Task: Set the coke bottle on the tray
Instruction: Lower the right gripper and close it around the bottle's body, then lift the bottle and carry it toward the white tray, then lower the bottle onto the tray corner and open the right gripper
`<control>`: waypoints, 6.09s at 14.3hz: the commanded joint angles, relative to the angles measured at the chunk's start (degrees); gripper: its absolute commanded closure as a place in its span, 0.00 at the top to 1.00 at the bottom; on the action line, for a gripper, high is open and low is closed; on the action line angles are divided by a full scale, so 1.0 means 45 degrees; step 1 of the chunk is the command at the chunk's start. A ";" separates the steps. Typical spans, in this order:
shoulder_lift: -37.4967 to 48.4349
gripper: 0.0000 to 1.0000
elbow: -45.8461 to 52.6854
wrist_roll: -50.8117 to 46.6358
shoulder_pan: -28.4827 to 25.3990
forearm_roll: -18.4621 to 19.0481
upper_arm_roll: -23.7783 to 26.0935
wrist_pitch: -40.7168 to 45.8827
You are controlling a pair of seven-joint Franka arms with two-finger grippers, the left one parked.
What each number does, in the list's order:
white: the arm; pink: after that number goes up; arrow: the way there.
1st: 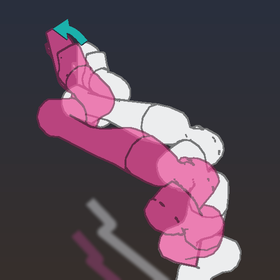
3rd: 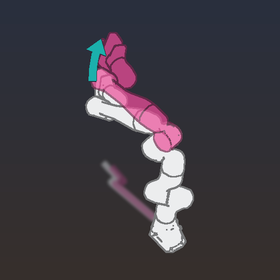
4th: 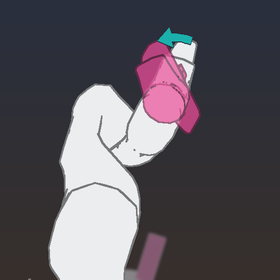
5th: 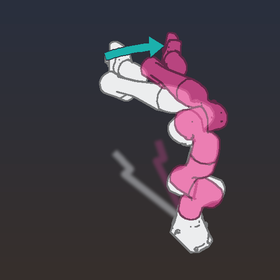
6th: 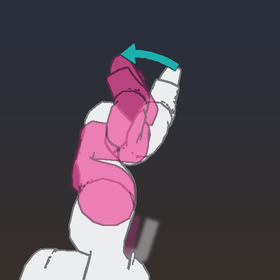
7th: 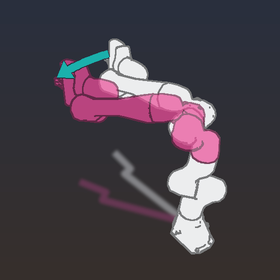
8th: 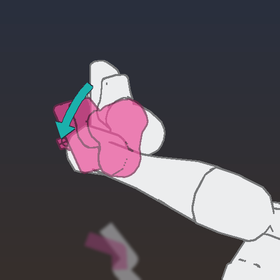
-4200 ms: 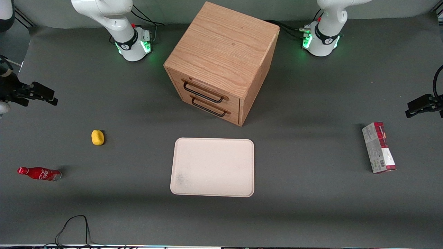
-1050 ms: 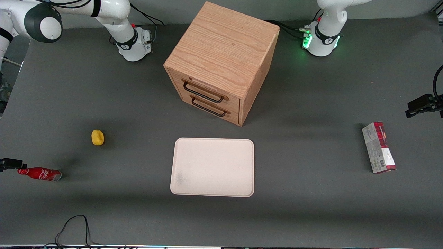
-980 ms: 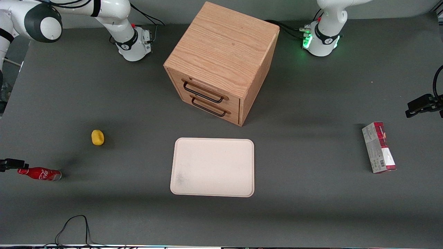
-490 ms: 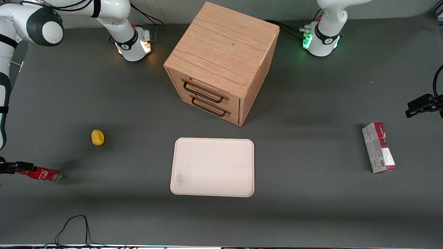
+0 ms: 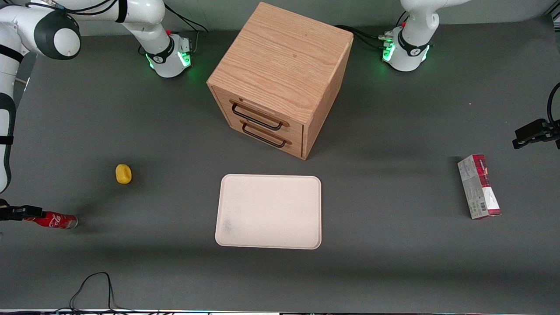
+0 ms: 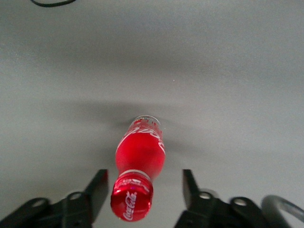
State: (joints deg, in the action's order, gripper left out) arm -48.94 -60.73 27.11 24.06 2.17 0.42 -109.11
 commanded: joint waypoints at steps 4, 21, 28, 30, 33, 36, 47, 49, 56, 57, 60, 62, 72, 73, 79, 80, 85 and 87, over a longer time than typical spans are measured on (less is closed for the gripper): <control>0.0036 0.08 0.0019 -0.0223 -0.0053 0.0475 0.0043 -0.0108; 0.3898 0.00 0.1562 0.0984 -0.0229 0.0962 0.0043 0.5377; 0.5446 0.00 0.1914 0.1671 -0.0267 0.1003 0.0140 0.6533; 0.5466 0.00 0.1914 0.1496 -0.0559 0.0925 0.0743 0.6668; 0.5505 0.00 0.1914 -0.0878 -0.1436 0.0905 0.1856 0.7175; 0.5564 0.00 0.1914 -0.3554 -0.3210 0.0905 0.2094 0.7411; 0.4999 0.00 0.1914 -1.3418 -0.7689 0.0905 0.4043 0.6476; 0.4861 0.00 0.1914 -1.4109 -0.8020 0.0905 0.4359 0.6183; 0.3146 0.00 0.1914 -1.3915 -0.8412 0.2093 0.4340 0.5071; 0.2755 0.00 0.1914 -1.3915 -0.8412 0.2174 0.4340 0.4739; 0.1622 0.00 0.1914 -1.3915 -0.8393 0.2194 0.4321 0.3840; 0.0997 0.00 0.1914 -1.3915 -0.8393 0.2213 0.4282 0.3332; -0.0724 0.00 0.1738 -1.3856 -0.8412 0.3092 0.4262 0.1925; -0.0861 0.00 0.1738 -1.3876 -0.8412 0.3189 0.4262 0.1865; -0.1096 0.00 0.1738 -1.3973 -0.8412 0.3444 0.4243 0.1611; -0.1096 0.12 0.1738 -1.4051 -0.8412 0.3444 0.4262 0.1591; -0.0902 1.00 0.1660 -1.4110 -0.8373 0.3424 0.4262 0.1610; -0.0474 1.00 0.1679 -1.4091 -0.8373 0.3366 0.4262 0.1921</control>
State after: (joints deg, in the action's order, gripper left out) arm -53.50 -53.07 -34.88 -13.48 16.18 19.37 -101.77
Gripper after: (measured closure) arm 0.150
